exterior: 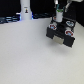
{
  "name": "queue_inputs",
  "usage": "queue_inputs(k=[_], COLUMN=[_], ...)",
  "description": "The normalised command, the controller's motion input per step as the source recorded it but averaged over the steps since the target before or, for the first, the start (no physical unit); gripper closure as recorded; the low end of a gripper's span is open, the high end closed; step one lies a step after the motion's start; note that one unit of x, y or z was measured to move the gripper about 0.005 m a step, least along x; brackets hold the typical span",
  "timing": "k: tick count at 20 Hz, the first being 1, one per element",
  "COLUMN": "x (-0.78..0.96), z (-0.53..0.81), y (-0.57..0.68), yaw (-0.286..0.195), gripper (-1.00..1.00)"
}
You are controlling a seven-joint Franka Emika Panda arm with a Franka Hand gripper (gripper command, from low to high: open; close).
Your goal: Open the kcup holder, insert the kcup into the holder, and close the kcup holder
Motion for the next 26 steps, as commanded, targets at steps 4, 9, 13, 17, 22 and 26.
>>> queue_inputs(k=[4,9,13,17,22,26], x=[0.22,0.27,0.30,0.34,0.46,0.31], z=[-0.13,-0.09,-0.05,0.19,0.27,-0.05], y=[0.29,0.00,0.12,0.28,0.09,0.00], yaw=[0.053,0.009,-0.001,0.000,0.000,0.000], gripper=[1.00,1.00,1.00,1.00,1.00,1.00])
